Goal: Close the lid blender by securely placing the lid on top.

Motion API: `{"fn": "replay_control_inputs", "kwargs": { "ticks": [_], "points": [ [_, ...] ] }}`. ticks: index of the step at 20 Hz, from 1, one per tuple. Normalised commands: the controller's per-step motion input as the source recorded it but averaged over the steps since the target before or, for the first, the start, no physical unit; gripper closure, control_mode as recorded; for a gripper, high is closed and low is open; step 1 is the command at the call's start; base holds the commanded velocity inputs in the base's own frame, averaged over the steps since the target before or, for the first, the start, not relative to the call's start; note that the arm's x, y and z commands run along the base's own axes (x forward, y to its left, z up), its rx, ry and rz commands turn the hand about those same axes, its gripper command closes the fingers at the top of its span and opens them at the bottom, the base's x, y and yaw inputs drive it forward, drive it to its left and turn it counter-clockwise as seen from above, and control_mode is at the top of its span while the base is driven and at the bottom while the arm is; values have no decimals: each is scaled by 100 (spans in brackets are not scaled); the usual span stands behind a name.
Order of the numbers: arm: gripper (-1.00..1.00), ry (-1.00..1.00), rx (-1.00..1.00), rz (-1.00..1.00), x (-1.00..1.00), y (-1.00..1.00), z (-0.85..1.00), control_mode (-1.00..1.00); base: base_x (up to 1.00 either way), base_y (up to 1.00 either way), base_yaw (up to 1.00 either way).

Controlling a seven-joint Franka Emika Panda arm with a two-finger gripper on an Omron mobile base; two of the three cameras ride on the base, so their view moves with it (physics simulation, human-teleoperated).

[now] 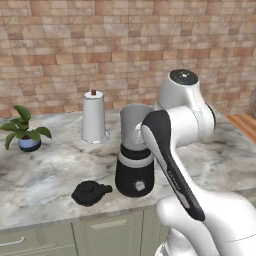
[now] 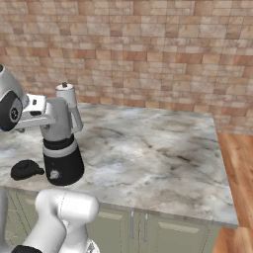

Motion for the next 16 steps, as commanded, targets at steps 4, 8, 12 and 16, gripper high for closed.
{"fn": "replay_control_inputs", "kwargs": {
  "ticks": [4, 8, 12, 16],
  "points": [
    [-100, 2, -2, 23, -24, 100, -23, -100, 0, 0, 0],
    [-100, 9, 0, 32, -8, 100, -31, -100, 0, 0, 0],
    [-100, 10, -2, 39, 0, 97, -37, -100, 0, 0, 0],
    [-100, 14, -12, 34, 0, 92, -42, -100, 0, 0, 0]
  ]
}}
